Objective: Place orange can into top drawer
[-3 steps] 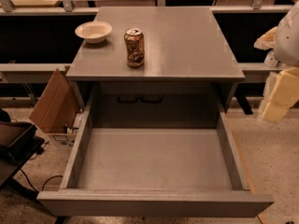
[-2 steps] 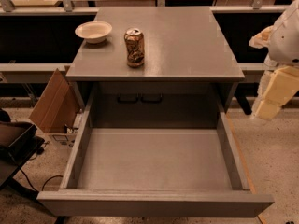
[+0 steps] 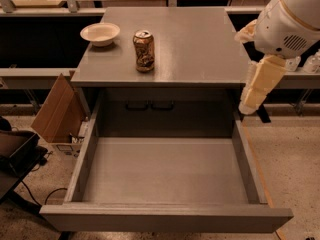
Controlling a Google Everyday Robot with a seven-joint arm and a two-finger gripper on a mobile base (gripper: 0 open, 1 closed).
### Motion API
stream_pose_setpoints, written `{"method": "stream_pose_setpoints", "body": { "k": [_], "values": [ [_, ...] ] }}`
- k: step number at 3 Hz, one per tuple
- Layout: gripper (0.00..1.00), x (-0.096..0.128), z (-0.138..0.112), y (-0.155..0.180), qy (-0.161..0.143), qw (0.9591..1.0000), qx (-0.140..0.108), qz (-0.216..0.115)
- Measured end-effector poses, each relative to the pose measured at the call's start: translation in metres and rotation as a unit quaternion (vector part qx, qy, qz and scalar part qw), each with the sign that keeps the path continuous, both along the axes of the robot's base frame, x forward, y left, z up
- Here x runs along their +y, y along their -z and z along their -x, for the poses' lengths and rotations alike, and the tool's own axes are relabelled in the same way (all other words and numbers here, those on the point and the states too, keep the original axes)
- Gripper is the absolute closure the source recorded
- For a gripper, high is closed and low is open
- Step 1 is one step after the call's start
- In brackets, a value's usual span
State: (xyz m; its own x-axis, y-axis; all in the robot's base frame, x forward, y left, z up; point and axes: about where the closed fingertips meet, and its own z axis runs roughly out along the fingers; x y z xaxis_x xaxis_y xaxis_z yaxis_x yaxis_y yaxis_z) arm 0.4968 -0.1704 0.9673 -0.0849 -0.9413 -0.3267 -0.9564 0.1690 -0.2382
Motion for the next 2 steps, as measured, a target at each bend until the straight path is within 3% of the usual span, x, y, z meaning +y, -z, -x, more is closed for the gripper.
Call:
{"method": "stream_pose_setpoints", "body": {
  "k": [1, 2],
  "values": [
    [0.0, 0.017, -0.023, -0.003, -0.002, 0.9973, -0.007, -0.073],
    [0.0, 0.055, -0.057, 0.0, -0.016, 0.9834, -0.025, -0.179]
  ]
}}
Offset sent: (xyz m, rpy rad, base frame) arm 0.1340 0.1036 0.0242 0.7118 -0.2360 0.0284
